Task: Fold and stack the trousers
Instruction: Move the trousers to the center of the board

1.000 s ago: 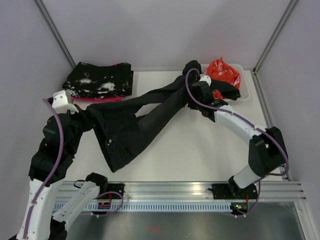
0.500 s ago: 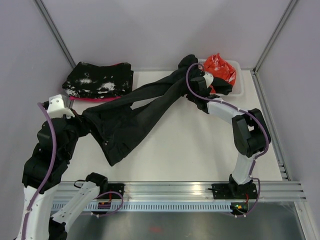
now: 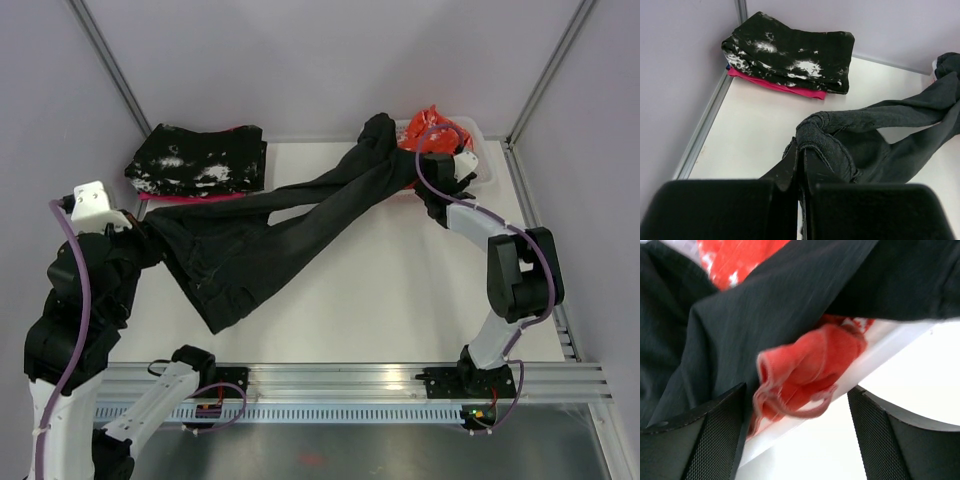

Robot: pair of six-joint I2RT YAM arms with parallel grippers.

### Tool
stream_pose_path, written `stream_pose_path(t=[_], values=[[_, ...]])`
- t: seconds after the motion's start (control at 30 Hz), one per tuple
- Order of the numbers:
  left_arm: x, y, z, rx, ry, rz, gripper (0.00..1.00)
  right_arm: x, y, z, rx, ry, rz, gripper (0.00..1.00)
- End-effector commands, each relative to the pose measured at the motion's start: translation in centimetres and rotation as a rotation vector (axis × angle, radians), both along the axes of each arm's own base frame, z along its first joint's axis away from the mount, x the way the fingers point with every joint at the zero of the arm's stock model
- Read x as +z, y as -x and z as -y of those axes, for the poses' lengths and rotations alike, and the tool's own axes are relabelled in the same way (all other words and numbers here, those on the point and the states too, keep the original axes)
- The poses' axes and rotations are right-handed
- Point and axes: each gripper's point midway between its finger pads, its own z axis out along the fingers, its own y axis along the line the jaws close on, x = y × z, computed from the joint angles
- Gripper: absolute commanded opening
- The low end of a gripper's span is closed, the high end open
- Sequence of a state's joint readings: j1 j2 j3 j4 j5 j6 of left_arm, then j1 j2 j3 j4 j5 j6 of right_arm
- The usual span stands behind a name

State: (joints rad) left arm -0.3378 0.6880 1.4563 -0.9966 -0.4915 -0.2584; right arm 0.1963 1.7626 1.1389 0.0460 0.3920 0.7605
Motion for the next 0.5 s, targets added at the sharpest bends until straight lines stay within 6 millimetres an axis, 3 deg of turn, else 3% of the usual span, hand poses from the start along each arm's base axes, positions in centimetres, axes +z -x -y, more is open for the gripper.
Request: stream_pose_path(t=[0.0,0.23,0.33,0.37,0.47], values=[[3.3,-0.2,-1.3,0.055,-0.038,0.096,0.02,2.5,-0.9,2.2,-0.111,-0.006,0.074,0.86],[4.5,0.6,-2.8,0.116,-0.081,0.122,0.02,-0.3,-1.1,6.1,-0.319,-0.041,0.038,0.71],[5.4,1.3,-3.7,0.15,-0.098,0.143,0.02,-1.5,-0.5,6.6,-0.358,-0.034,0.008,0.51],[5.7,1.5,-3.9,0.159,-0.101,0.149,0.02,-1.6,-0.2,7.1,-0.387,-0.024,0.004,0.35],[6.6,1.8,-4.3,0.175,-0.116,0.161,0.02,-1.7,0.9,8.0,-0.45,-0.015,-0.005,0.01]])
